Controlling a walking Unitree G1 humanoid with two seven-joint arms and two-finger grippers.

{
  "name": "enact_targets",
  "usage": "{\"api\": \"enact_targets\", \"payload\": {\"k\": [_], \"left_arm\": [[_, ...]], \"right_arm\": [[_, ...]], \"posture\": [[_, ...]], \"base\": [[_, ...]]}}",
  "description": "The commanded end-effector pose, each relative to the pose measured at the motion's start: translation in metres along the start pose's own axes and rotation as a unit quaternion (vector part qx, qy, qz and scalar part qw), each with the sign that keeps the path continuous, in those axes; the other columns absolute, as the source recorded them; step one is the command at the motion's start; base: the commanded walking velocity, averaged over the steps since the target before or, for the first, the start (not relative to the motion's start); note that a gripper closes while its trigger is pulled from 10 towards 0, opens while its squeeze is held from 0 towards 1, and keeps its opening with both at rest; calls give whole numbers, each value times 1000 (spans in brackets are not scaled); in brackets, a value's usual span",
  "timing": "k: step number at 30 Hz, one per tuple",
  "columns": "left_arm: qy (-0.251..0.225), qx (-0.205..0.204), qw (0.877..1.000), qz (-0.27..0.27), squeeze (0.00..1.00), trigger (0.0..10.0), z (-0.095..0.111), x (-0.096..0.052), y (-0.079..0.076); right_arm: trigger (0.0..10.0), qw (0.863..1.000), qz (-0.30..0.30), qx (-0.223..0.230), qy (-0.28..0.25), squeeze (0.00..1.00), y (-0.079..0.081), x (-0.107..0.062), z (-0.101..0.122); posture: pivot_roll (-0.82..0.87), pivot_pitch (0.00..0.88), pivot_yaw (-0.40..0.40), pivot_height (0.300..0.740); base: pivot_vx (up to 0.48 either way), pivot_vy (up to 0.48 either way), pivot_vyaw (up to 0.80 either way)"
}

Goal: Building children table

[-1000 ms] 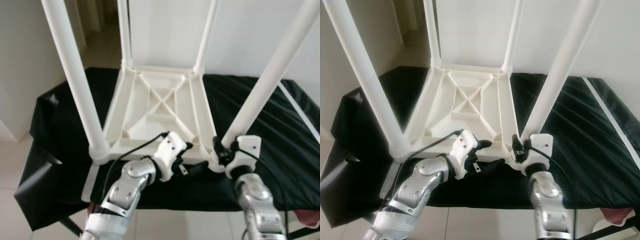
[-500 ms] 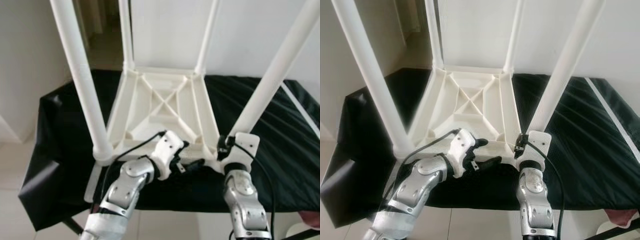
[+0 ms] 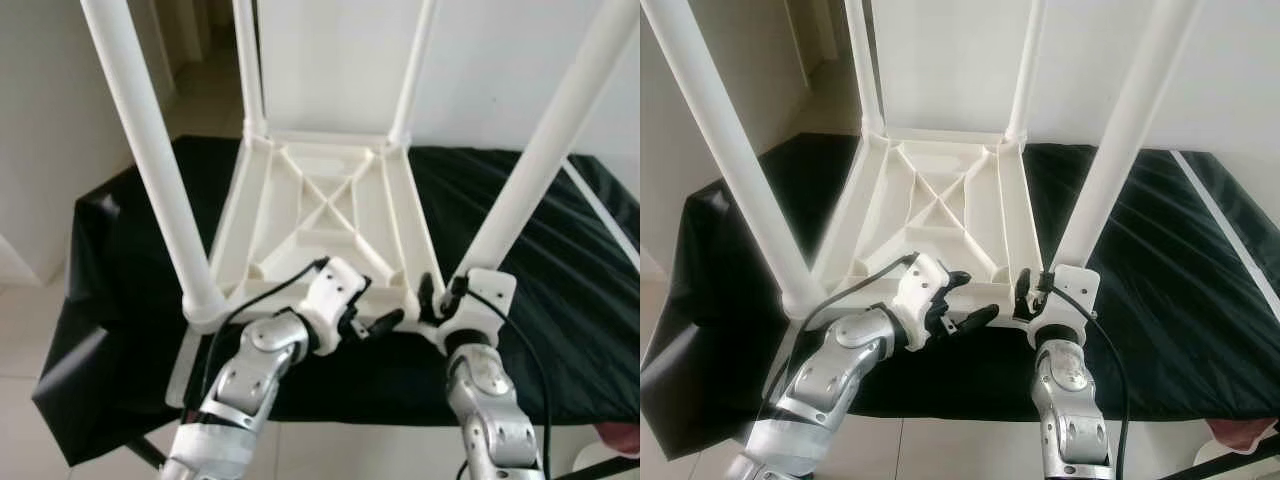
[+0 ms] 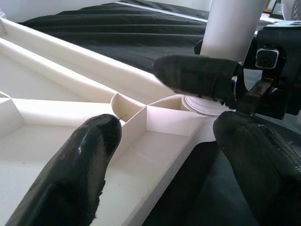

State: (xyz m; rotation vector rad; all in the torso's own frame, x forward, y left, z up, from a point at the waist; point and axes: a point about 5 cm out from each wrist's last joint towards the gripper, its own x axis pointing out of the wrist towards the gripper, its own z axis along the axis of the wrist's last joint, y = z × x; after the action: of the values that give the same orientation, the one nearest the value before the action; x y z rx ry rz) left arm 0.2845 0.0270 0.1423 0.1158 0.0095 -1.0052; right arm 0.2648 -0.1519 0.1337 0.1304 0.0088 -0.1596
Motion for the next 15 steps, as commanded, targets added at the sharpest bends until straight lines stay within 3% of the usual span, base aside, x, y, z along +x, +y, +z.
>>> {"api": "enact_targets", "payload": {"k": [1,6,7,11,12,13,14,15], "left_arm": [[4,6,1000,3,0,10000,-1,1,-1],[5,11,1000,-20,0,10000,-2,-1,-6],[5,14,999,-37,0,10000,-3,-3,-10],[10,22,999,-48,0,10000,-5,-6,-12],[13,25,998,-50,0,10000,-6,-7,-12],[16,28,998,-53,0,10000,-7,-8,-12],[16,28,998,-53,0,10000,-7,-8,-12],[18,31,998,-56,0,10000,-8,-8,-12]], "right_arm": [[10000,1000,19,12,2,1000,4,0,1],[10000,995,91,-30,-15,1000,-13,0,10],[10000,989,139,-51,-18,1000,-22,0,13],[10000,980,188,-68,-15,1000,-32,-1,16],[10000,976,206,-74,-11,882,-35,-1,16],[10000,971,224,-86,-7,318,-40,-1,17],[10000,971,224,-86,-7,318,-40,-1,17],[10000,965,245,-94,-1,0,-44,-1,19]], "posture": [[5,0,-37,740],[4,0,-41,740],[4,0,-43,740],[0,0,-40,740],[0,0,-40,740],[1,0,-40,740],[1,0,-40,740],[2,0,-40,740]], "base": [[0,0,0],[0,0,0],[0,0,0],[0,0,0],[0,0,0],[0,0,0],[0,0,0],[0,0,0]]}}
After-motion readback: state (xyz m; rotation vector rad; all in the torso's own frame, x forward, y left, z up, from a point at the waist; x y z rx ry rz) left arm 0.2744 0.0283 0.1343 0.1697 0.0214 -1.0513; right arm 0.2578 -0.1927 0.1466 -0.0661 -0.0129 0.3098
